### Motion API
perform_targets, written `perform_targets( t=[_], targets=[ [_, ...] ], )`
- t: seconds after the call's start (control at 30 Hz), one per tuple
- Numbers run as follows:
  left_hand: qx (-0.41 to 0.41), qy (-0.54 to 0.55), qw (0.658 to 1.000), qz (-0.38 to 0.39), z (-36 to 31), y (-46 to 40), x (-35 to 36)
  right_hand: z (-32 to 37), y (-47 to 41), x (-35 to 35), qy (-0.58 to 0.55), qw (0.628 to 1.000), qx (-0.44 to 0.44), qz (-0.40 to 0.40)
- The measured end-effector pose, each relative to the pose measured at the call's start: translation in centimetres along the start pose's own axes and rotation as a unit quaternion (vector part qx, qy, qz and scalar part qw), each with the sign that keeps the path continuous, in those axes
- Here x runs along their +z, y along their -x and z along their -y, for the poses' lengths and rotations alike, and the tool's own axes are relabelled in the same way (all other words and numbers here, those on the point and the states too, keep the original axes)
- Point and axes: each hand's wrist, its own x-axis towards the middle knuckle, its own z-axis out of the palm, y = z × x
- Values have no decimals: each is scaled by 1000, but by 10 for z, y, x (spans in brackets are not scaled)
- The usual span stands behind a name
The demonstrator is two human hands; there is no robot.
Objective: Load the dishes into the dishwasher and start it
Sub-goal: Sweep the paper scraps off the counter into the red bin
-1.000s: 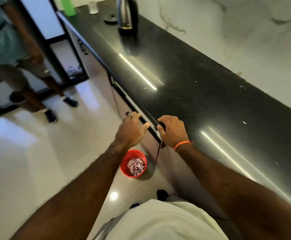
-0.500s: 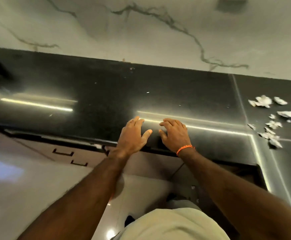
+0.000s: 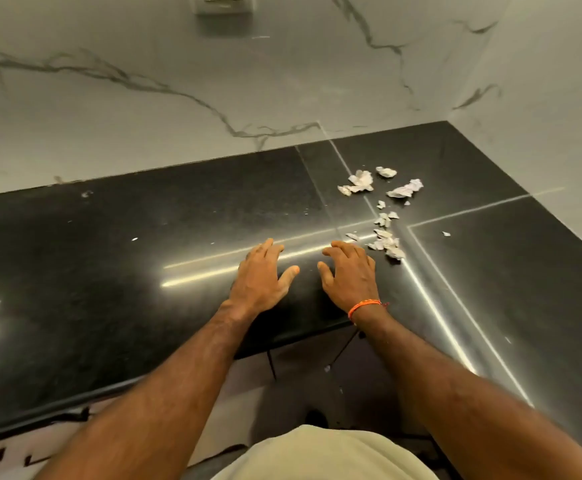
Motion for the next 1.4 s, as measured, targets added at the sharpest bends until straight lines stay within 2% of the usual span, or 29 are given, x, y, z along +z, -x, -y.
perform_targets(
  t=[0.33,0.53,0.67,0.8,0.97,1.1,1.17,1.23,1.27,1.4],
  targets=[
    [104,-29,990,95,-63,-71,44,-85,-4,-23,16,987,156,-45],
    [169,-42,979,108,-74,-114,59,-101,-17,-18,31,976,212,-35],
    [197,-106,969,101,-67,-138,73,-107,-31,-10,54,966,249,-32],
    [184,-147,965,111,-68,-156,83,-115,-58,-6,106,954,279,-21],
    [130,-154,973,115,-87,-187,93,-133,-112,-3,102,953,286,-17],
    [114,-156,977,88,-111,-215,98,-165,-141,-12,120,958,251,-76],
    [111,-147,980,74,-122,-227,102,-185,-143,-20,111,940,308,-92],
    [119,-136,981,75,-132,-234,106,-195,-146,-23,97,924,364,-66],
    [122,-133,981,76,-136,-237,108,-194,-151,-21,95,928,357,-50],
    [104,-120,985,74,-133,-246,108,-180,-184,-10,11,979,199,-49]
  ],
)
